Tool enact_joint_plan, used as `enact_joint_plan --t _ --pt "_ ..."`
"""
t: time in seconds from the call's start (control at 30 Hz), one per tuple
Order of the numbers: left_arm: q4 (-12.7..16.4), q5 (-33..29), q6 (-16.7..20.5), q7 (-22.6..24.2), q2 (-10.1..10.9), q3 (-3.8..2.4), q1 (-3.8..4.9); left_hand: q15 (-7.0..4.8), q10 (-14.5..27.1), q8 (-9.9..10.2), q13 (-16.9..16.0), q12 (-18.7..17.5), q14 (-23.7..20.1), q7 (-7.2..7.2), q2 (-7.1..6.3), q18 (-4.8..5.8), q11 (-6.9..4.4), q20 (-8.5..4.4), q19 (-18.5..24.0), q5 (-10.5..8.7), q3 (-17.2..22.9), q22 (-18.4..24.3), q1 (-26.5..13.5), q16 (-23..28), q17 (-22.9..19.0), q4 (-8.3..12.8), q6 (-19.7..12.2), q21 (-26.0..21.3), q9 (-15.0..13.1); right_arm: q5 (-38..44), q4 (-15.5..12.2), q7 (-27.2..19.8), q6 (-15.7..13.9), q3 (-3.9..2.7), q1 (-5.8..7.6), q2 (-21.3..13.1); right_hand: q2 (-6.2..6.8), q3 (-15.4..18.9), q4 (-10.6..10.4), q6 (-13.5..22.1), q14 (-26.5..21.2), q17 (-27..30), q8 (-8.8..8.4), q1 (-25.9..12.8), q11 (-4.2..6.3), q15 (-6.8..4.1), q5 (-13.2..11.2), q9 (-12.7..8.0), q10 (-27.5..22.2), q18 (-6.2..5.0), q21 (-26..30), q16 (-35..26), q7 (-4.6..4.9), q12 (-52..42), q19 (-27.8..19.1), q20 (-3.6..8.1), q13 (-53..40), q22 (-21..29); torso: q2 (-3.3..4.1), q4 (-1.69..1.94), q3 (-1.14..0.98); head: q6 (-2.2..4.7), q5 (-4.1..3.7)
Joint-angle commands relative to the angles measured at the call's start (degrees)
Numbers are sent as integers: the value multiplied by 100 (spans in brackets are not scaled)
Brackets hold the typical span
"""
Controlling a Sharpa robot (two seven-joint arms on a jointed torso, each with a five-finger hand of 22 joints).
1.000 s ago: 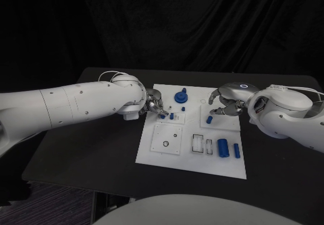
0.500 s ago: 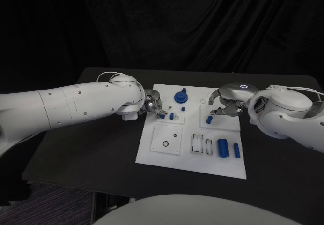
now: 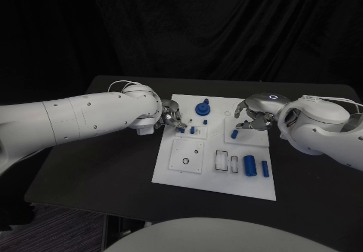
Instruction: Assemble the parts on the task board
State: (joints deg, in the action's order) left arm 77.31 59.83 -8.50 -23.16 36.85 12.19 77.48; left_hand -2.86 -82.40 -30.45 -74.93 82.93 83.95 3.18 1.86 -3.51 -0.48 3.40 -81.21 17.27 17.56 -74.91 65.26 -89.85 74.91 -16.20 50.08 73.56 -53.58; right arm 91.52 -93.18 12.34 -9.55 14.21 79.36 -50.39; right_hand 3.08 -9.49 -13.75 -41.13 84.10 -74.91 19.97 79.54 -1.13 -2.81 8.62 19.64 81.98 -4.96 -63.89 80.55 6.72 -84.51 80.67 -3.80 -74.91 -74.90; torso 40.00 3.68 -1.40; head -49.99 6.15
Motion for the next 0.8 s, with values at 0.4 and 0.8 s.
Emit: enact_joint_plan --t 0.4,0.8 --pt "22 -16 106 186 1 -5 -16 -40 9 -15 -899 -12 605 -4 86 -41 -2 -25 0 -167 -100 -990 -163 -15 1509 -46 -34 -38 -98 17 23 116 86 -3 -27 13 9 -6 -47 -53 246 -790 22 64 -6 36 40 -41 -124 -56 128 -105 -7 105 -68 -2 -531 -734 6 1 -3 -1 12" --pt "26 -16 75 188 9 -5 -17 -36 5 37 -902 -6 605 -4 4 -41 1 -20 -2 -458 -291 -990 -286 -15 1509 -22 -18 -39 -142 17 29 114 97 -3 -29 23 10 -3 -51 -59 233 -766 18 63 -5 35 39 -55 -151 -65 184 -141 -6 128 -87 -2 -501 -718 6 2 -4 -1 15"
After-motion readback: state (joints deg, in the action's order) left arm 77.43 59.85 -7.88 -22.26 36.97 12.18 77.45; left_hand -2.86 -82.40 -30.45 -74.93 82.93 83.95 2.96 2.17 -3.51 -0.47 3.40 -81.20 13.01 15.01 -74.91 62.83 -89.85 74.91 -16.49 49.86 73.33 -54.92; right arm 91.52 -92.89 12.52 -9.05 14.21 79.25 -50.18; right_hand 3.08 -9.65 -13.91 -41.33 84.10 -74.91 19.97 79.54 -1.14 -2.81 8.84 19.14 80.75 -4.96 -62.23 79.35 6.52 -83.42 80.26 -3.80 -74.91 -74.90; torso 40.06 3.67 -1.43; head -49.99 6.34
